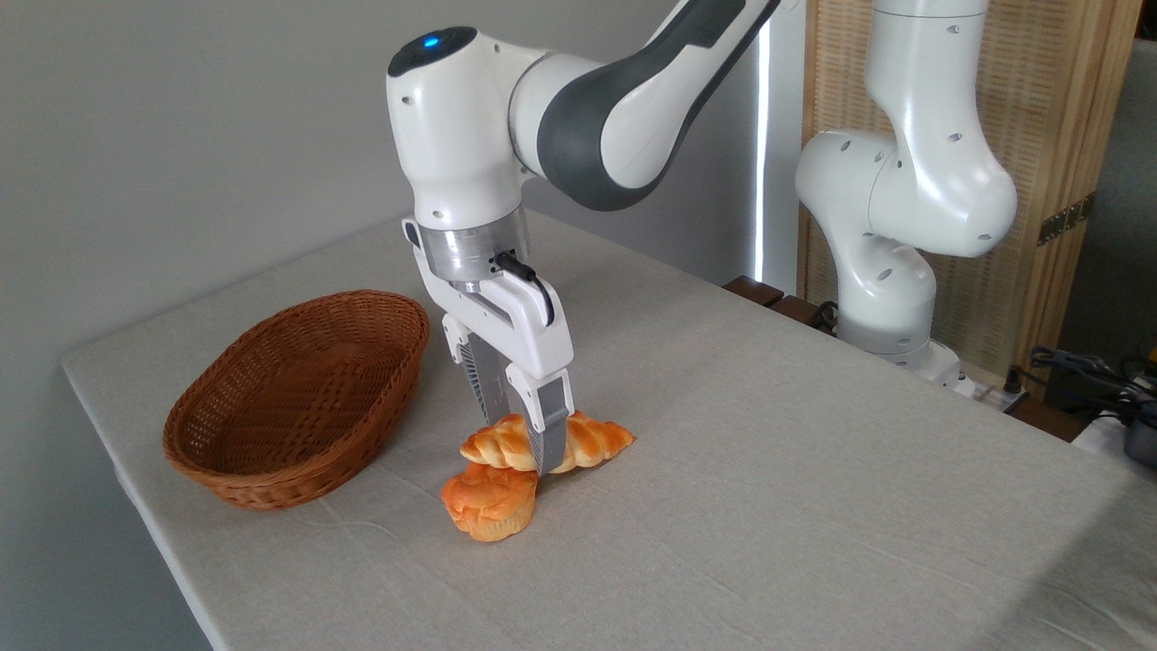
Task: Put bread into the basket
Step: 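Close the gripper around the glazed bread roll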
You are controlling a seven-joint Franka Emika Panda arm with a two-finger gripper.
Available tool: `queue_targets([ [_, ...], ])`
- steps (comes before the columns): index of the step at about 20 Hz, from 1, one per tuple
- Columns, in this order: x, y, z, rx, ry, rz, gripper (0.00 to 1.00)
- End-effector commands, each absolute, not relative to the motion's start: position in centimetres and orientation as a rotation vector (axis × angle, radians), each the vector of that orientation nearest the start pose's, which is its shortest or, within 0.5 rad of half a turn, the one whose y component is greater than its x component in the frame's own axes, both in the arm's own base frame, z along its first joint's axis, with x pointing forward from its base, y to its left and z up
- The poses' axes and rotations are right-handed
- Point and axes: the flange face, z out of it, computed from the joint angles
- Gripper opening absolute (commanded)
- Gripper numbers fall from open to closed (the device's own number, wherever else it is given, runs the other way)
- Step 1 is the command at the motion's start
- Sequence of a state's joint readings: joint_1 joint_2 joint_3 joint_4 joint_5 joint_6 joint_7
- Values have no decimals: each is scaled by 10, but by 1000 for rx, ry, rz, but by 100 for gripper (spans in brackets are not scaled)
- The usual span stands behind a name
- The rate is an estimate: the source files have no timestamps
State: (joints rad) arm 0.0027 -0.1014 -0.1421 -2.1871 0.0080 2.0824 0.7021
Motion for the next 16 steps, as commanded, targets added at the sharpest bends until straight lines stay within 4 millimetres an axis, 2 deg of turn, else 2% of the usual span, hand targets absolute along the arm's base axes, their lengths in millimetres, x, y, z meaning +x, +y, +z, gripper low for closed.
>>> queue_targets([
  [1,510,-75,425,-2823,1311,8,76],
  [2,510,-75,425,-2824,1309,10,57],
  [3,510,-74,427,-2825,1306,8,47],
  [4,509,-74,427,-2825,1306,10,43],
  [16,510,-72,435,-2826,1299,-3,44],
])
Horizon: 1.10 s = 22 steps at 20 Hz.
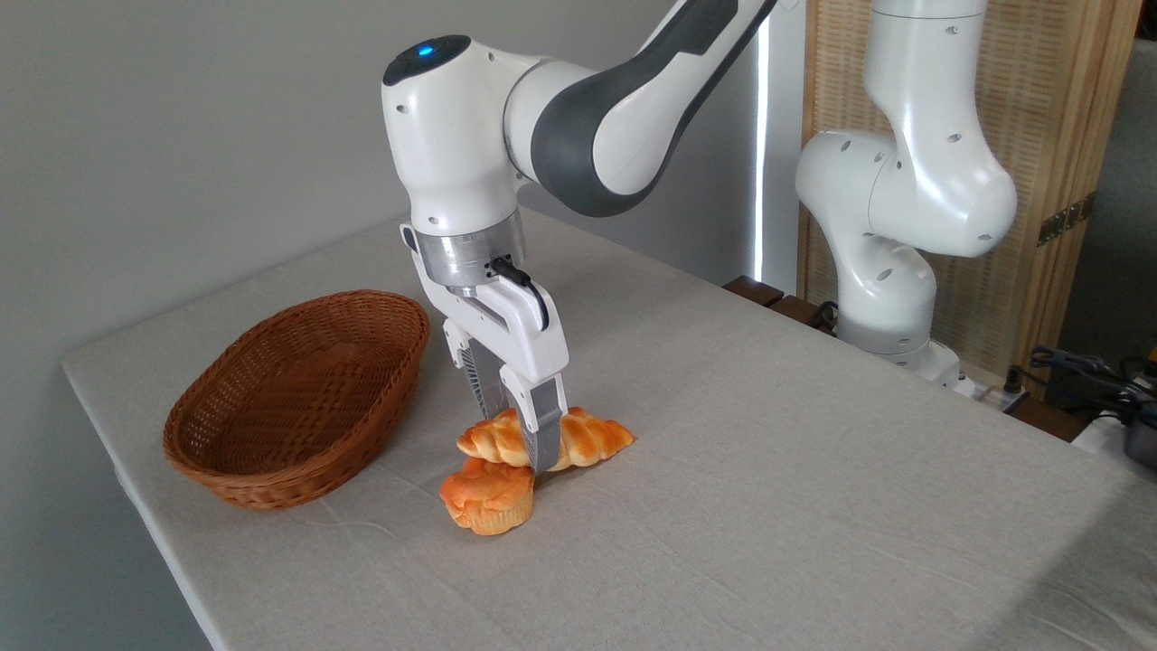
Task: Put bread into the basket
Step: 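Lift the bread roll and carry it over the wicker basket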
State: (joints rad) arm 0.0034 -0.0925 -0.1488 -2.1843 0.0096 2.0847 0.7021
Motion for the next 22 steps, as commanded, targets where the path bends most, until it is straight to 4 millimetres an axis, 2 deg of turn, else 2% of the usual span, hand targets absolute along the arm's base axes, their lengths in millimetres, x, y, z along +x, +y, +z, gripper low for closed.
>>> queue_targets([
  [1,510,-72,435,-2827,1297,-4,44],
  [5,512,-72,442,-2831,1280,-27,45],
  [10,528,-83,487,-2914,1141,-191,48],
  [16,533,-146,523,-3028,954,-317,50],
  [19,537,-178,523,-3105,867,-325,50],
  [20,539,-187,521,-3141,801,-324,54],
  [21,543,-190,520,-3207,666,-321,61],
  [22,546,-191,516,-3252,568,-312,61],
])
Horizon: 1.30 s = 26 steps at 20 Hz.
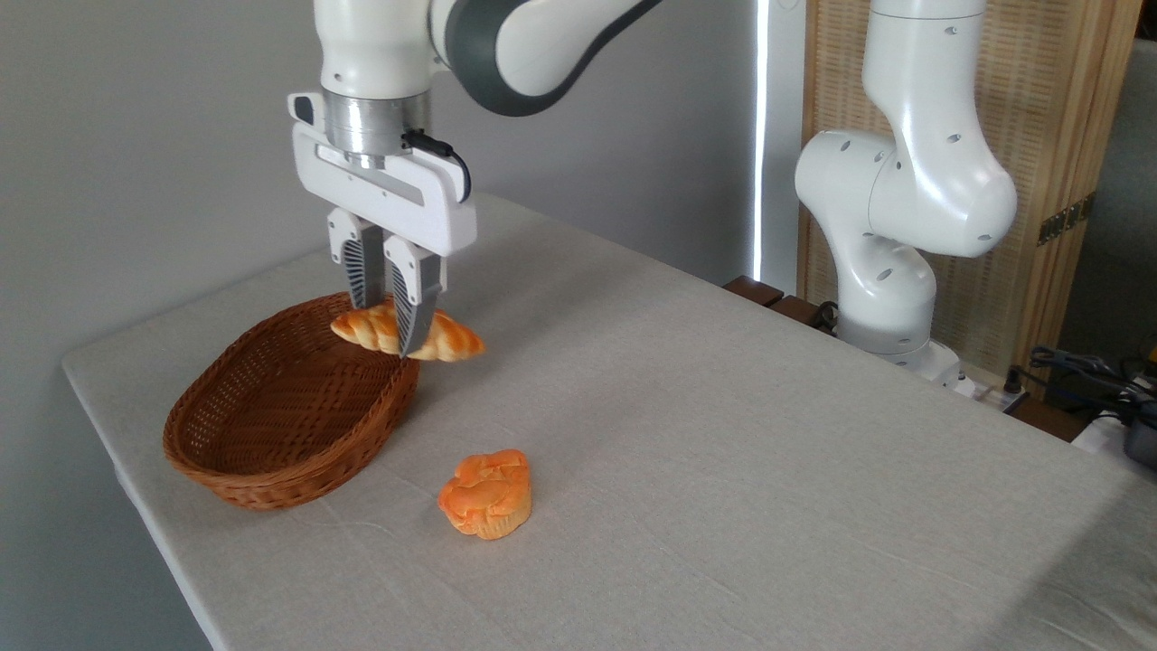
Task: Put bread into the basket
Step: 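Lift the bread roll and carry it over the wicker basket, then open the gripper to drop the bread roll into the basket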
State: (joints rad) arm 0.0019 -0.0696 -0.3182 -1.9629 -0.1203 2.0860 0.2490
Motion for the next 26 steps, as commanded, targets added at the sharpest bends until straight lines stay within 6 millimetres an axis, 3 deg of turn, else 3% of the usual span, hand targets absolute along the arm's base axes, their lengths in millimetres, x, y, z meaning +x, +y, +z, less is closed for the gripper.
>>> queue_targets([
  [1,552,-193,515,-3272,514,-335,61],
  [4,564,-195,511,-3387,273,-409,64],
  [5,569,-195,509,-3421,187,-437,84],
  [6,572,-195,504,-3443,109,-436,94],
  [8,574,-197,499,-3433,121,-441,100],
  [10,572,-207,497,-3416,179,-440,100],
  [26,573,-213,500,-3343,262,-541,100],
])
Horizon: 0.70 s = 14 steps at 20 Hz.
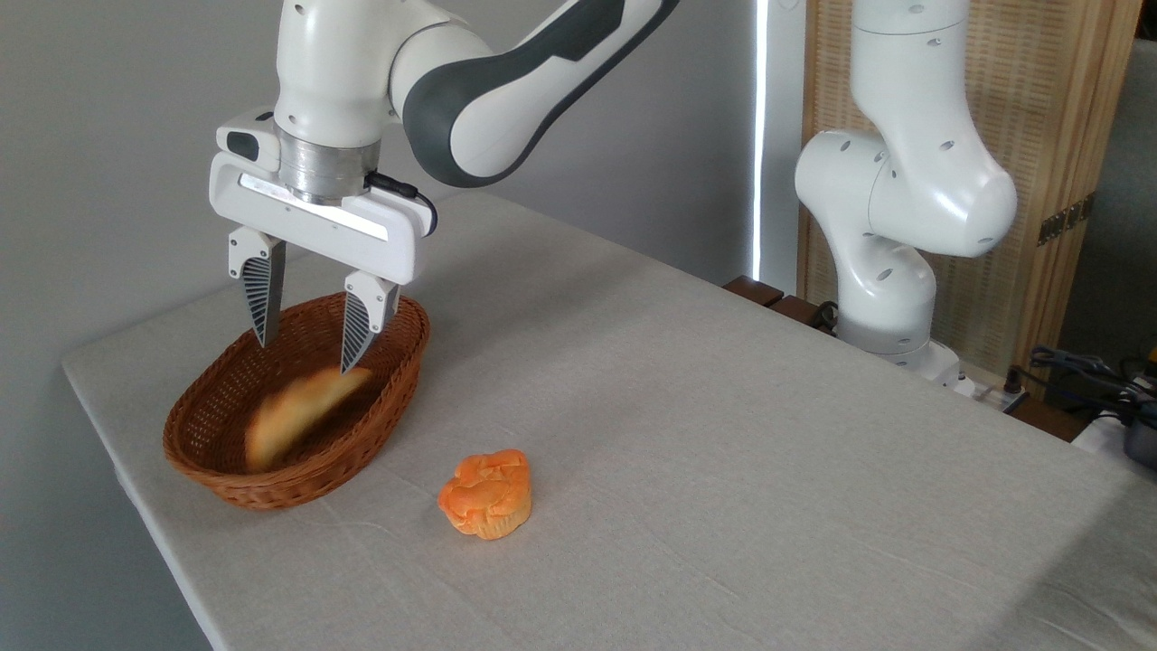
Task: Put bread into the basket
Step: 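Open the gripper to drop the bread roll into the basket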
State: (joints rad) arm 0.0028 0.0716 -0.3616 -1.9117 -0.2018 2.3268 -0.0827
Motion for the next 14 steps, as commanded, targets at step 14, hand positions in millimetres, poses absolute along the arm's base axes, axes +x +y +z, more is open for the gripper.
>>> queue_targets([
  [14,562,-145,534,-2967,877,-416,100],
])
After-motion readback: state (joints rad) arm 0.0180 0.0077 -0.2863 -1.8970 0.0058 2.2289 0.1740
